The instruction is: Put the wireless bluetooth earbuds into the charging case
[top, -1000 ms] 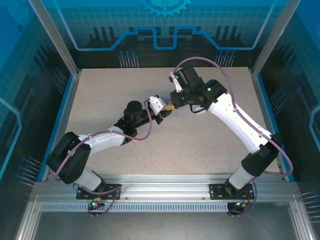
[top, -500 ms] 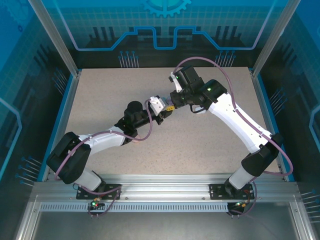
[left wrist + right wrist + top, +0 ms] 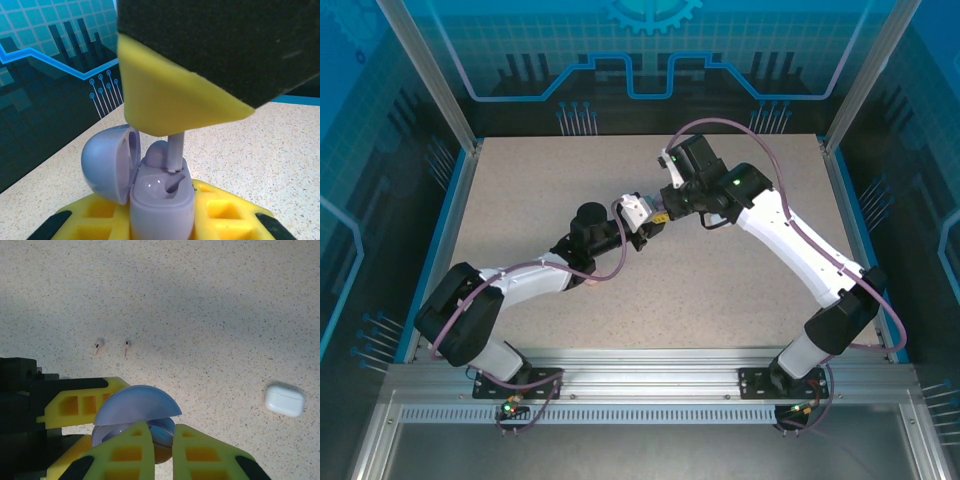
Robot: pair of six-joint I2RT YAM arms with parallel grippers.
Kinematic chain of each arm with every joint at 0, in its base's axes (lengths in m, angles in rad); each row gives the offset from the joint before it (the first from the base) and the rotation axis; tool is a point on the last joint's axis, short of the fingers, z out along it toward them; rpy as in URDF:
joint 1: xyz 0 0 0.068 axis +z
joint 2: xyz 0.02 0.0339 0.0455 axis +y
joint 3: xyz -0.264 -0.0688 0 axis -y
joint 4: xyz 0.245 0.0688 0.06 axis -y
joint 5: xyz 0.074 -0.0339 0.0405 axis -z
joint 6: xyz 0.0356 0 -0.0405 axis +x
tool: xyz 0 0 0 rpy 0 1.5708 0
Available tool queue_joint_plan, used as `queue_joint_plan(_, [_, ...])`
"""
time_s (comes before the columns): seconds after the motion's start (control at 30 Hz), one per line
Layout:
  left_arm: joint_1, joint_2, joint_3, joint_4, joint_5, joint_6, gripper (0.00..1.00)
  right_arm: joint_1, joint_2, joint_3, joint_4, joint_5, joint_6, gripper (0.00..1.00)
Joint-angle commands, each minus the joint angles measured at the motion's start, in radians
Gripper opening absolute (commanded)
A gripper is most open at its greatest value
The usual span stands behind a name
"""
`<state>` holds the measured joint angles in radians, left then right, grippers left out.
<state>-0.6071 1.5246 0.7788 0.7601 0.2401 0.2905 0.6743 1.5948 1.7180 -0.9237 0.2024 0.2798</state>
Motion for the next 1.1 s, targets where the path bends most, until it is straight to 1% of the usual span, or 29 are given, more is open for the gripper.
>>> queue_joint_plan(0.0, [-0.01,0.003,0.058,0.079,-0.012,-0.002,0.0,0.017,-0.022,-0.026,-0.02,-0.024,0.005,0.11])
queue_joint_plan(0.43, [-0.01,0.005,0.056,0.09,0.004,-0.02,0.0,0.034,0.009,0.004,-0.007,-0.035,0.009,0.1])
queue_joint_plan(0.67, [-0.01,0.001,0.053,0.094,0.008,-0.022,0.0,0.039,0.033,0.032,-0.013,-0.018,-0.002,0.1])
queue_joint_plan(0.87, [-0.01,-0.005,0.053,0.099,0.002,-0.024,0.0,0.039,0.029,0.013,-0.017,0.012,-0.01,0.1])
queue_joint_plan(1.07, [-0.01,-0.008,0.048,0.105,0.006,-0.025,0.0,0.028,0.012,0.024,-0.015,0.011,-0.002,0.1])
